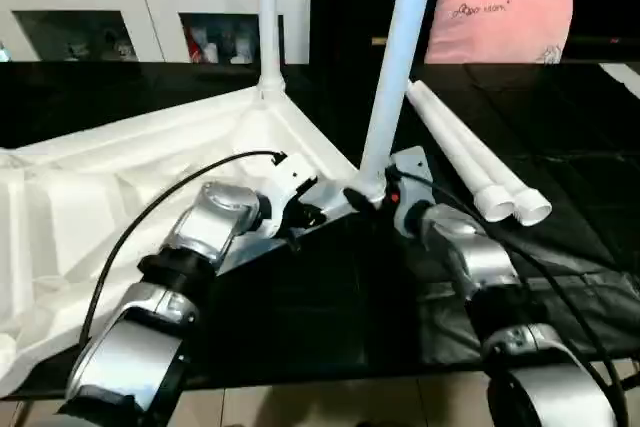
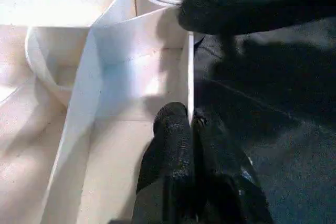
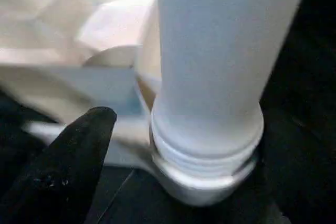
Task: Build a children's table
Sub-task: Rotate leg to tighten
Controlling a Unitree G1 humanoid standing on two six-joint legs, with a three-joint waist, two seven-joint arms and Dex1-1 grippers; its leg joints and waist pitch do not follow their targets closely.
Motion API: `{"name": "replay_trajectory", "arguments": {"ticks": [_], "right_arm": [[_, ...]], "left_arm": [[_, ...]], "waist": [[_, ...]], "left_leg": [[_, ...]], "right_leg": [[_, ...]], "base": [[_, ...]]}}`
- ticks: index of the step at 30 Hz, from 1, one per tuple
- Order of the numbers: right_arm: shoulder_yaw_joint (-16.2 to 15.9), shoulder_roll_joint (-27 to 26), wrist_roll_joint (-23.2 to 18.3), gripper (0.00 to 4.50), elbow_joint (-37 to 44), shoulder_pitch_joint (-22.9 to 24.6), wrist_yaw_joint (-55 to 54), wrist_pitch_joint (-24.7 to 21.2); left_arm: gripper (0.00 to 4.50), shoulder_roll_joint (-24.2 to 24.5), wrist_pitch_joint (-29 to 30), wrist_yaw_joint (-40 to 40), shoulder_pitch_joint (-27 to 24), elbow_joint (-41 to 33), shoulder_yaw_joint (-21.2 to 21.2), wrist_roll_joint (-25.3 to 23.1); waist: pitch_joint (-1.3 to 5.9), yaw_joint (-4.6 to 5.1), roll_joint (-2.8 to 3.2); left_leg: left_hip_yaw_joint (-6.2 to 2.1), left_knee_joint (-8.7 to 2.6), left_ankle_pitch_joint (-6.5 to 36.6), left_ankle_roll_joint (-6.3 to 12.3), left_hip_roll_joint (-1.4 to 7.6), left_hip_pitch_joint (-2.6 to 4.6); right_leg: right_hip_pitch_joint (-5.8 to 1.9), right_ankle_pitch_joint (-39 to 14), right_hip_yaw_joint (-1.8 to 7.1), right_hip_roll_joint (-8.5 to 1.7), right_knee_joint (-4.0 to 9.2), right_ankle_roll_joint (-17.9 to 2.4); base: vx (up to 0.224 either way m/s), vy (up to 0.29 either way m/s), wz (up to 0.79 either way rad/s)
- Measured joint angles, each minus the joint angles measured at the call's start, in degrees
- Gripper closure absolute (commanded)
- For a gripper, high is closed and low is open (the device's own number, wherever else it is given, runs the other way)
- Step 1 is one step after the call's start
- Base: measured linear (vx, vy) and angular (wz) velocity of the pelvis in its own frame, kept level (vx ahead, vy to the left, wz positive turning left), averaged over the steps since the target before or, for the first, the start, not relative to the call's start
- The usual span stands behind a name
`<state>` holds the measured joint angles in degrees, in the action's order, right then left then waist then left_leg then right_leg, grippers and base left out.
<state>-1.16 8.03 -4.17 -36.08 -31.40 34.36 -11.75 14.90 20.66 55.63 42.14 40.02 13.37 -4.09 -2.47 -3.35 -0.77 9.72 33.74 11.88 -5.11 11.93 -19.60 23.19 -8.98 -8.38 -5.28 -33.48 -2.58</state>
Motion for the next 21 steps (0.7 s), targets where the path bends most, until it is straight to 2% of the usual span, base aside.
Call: {"name": "replay_trajectory", "arguments": {"ticks": [7, 12, 15, 21], "right_arm": [[-2.0, 6.6, -1.4, 0.05, 3.9, 2.5, 12.8, 1.2], [-4.6, 15.3, -2.4, 0.05, 6.9, 2.5, 26.9, 4.7], [-7.1, 16.2, -2.5, 0.05, 7.3, 2.5, 33.0, 5.9], [-10.0, 16.8, -2.6, 0.05, 7.9, 2.2, 40.1, 7.6]], "left_arm": [[4.50, 3.5, -4.7, 6.4, -1.1, -0.4, 1.3, 0.1], [4.50, 8.5, -10.3, 15.7, -3.0, -1.2, 2.5, 1.6], [4.50, 10.6, -12.1, 20.9, -3.9, -2.9, 3.7, 2.1], [4.50, 11.8, -15.2, 25.1, -4.0, -3.5, 5.5, 2.1]], "waist": [[-0.03, -0.42, 0.01], [-0.03, -1.27, -0.01], [-0.04, -1.81, -0.05], [-0.06, -2.85, -0.27]], "left_leg": [[-0.01, 0.04, 0.0, 0.00, -0.01, -0.08], [0.00, 0.04, 0.0, 0.05, 0.03, -0.11], [0.01, 0.06, 0.0, 0.08, 0.05, -0.12], [0.01, 0.23, 0.0, 0.02, 0.03, -0.27]], "right_leg": [[0.03, 0.0, -0.01, -0.01, 0.00, 0.0], [0.06, 0.0, -0.04, 0.00, -0.01, 0.0], [0.07, 0.0, -0.05, 0.00, -0.04, 0.0], [0.07, 0.0, -0.04, -0.03, -0.04, 0.0]], "base": [[0.000, 0.000, 0.00], [0.000, 0.000, 0.00], [0.000, 0.000, 0.00], [0.000, 0.000, 0.00]]}}
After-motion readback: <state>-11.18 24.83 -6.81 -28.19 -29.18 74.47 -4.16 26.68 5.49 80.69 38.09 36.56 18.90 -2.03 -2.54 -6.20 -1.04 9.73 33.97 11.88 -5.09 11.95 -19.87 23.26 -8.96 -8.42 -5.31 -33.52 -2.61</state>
